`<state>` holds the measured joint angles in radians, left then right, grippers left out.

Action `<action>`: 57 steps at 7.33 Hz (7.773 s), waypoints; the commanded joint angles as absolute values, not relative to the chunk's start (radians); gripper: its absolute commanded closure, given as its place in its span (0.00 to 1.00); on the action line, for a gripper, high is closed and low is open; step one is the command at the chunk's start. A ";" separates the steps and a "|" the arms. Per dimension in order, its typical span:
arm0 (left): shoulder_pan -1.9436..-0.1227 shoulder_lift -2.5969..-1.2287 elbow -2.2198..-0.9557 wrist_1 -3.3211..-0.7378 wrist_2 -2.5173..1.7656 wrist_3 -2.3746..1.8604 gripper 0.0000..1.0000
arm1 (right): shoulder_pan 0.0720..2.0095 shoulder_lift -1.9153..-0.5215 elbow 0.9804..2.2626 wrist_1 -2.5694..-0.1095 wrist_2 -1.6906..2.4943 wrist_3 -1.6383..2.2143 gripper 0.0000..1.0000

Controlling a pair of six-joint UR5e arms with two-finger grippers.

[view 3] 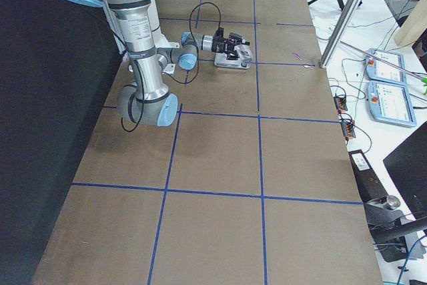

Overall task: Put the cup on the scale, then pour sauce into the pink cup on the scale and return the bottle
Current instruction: 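Tilt the bottle spout over the pink cup with the right gripper, then turn the bottle upright and move it away from the cup, then carry the bottle with the right gripper back to its original spot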

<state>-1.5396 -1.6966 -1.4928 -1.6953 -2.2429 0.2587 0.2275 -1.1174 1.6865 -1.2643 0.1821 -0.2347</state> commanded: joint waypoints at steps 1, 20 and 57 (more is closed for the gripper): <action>-1.542 -1.697 -1.493 -1.697 -2.243 0.259 0.00 | 0.221 -1.104 1.687 -1.365 0.141 -0.245 1.00; -1.542 -1.700 -1.499 -1.692 -2.244 0.258 0.00 | 0.180 -1.106 1.554 -0.891 0.078 -0.403 1.00; -1.572 -1.687 -1.589 -1.689 -2.241 0.250 0.00 | 0.299 -1.626 1.684 -0.491 0.695 1.117 1.00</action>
